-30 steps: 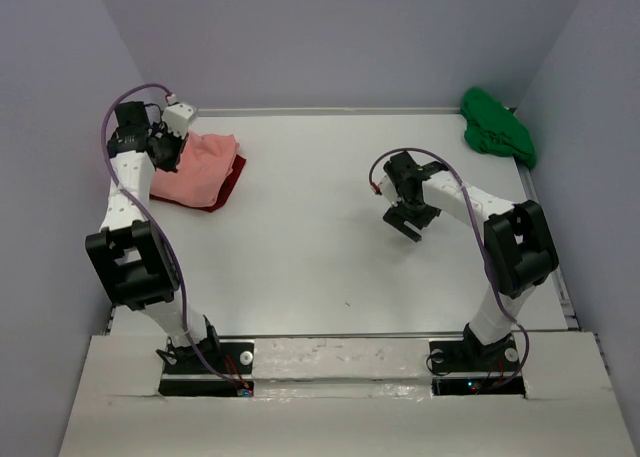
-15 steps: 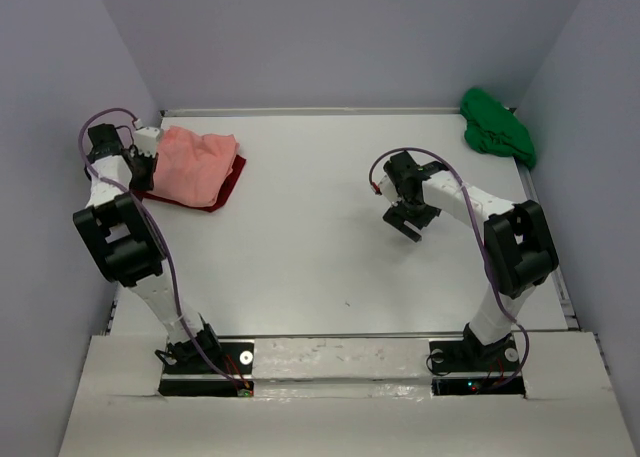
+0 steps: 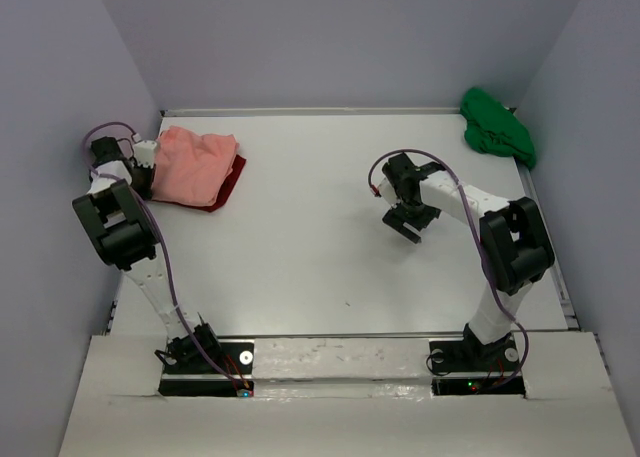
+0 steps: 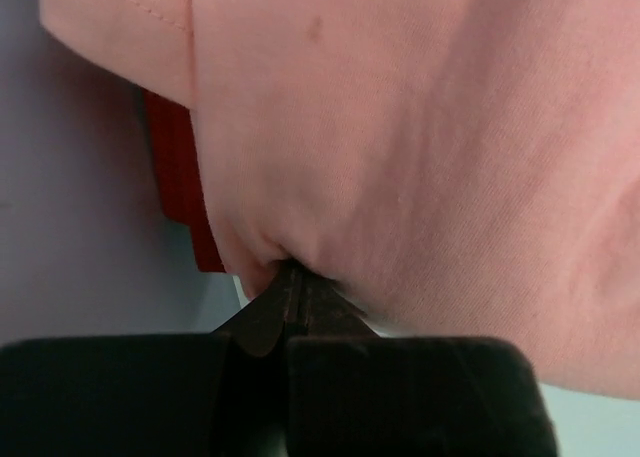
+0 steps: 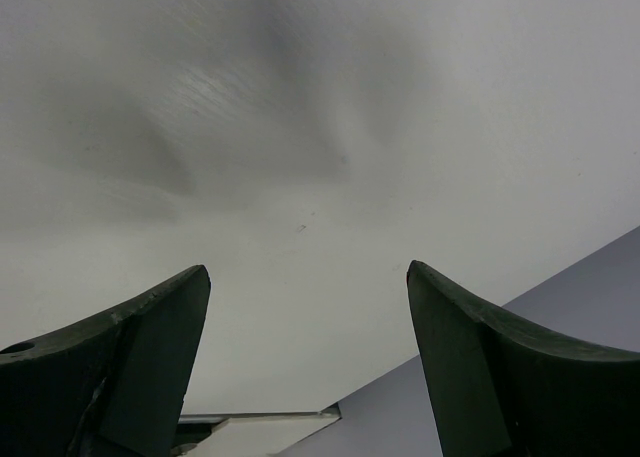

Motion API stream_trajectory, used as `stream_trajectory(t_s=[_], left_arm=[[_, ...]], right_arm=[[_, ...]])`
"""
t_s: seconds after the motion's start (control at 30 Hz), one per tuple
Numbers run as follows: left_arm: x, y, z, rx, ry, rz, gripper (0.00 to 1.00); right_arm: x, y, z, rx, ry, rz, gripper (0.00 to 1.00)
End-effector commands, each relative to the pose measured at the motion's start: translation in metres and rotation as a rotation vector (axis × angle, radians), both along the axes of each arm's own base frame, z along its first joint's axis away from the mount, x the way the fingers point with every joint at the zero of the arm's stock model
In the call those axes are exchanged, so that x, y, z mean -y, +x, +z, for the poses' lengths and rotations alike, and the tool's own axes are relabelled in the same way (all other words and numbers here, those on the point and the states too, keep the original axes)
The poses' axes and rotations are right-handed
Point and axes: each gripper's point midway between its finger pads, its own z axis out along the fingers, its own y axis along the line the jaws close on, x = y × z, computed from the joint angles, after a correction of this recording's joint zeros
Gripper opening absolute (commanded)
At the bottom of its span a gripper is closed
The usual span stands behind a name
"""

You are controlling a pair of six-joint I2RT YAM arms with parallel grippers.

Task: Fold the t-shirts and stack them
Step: Neatly place the folded tshirt to the corner

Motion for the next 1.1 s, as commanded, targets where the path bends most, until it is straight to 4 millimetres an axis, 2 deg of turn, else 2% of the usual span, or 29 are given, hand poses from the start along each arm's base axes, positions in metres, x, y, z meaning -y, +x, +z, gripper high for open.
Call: stream_trajectory(t_s=[0.0, 0.1, 0.23, 0.27, 0.33, 0.37, 0.43, 0.47, 0.57, 0.67, 0.7, 0.73, 0.77, 0.83, 1.0, 1.07], left_arm=[[0.004, -0.008, -0.011, -0.010, -0.016, 0.002, 0.00], [0.013, -0.021, -0.009, -0.035, -0.038, -0.005, 0.00], [0.025, -0.041, 0.019, -0.041, -0.043, -0.029, 0.00], [0.027, -0.043, 0.039, -0.009, -0.022, -0.037, 0.00], [0.032, -0.051, 0.057, 0.007, -0.011, -0.047, 0.00], [0.037, -0.058, 0.078, 0.031, 0.003, -0.060, 0.00], [0.043, -0.064, 0.099, 0.062, 0.009, -0.077, 0.00], [0.048, -0.071, 0.120, 0.091, 0.023, -0.084, 0.00], [0.061, -0.078, 0.152, 0.149, 0.018, -0.118, 0.00], [0.082, -0.092, 0.195, 0.233, 0.006, -0.151, 0.00], [0.087, -0.095, 0.202, 0.248, -0.005, -0.159, 0.00], [0.097, -0.096, 0.209, 0.275, -0.037, -0.182, 0.00], [0.103, -0.099, 0.214, 0.289, -0.054, -0.192, 0.00], [0.121, -0.105, 0.228, 0.335, -0.097, -0.244, 0.00], [0.151, -0.114, 0.239, 0.405, -0.175, -0.334, 0.01], [0.169, -0.119, 0.233, 0.406, -0.242, -0.380, 0.05]], right_arm=[[-0.006, 0.004, 0.006, 0.017, 0.012, 0.005, 0.85], [-0.005, 0.003, 0.008, 0.020, 0.013, 0.006, 0.85], [-0.008, 0.003, 0.015, 0.035, 0.032, 0.008, 0.85], [-0.009, 0.003, 0.019, 0.043, 0.043, 0.009, 0.85], [-0.011, 0.004, 0.024, 0.055, 0.059, 0.011, 0.85], [-0.013, 0.005, 0.027, 0.068, 0.077, 0.010, 0.85], [-0.017, 0.009, 0.033, 0.093, 0.101, 0.006, 0.84], [-0.019, 0.010, 0.036, 0.103, 0.108, 0.005, 0.83], [-0.024, 0.022, 0.048, 0.160, 0.136, -0.006, 0.80], [-0.036, 0.037, 0.055, 0.188, 0.179, -0.013, 0.77], [-0.040, 0.040, 0.056, 0.188, 0.193, -0.011, 0.76], [-0.044, 0.044, 0.056, 0.188, 0.202, -0.012, 0.70], [-0.049, 0.047, 0.049, 0.164, 0.213, -0.021, 0.62], [-0.059, 0.055, 0.054, 0.162, 0.247, -0.031, 0.46], [-0.067, 0.061, 0.053, 0.148, 0.268, -0.049, 0.45], [-0.061, 0.058, 0.052, 0.174, 0.258, -0.051, 0.51]])
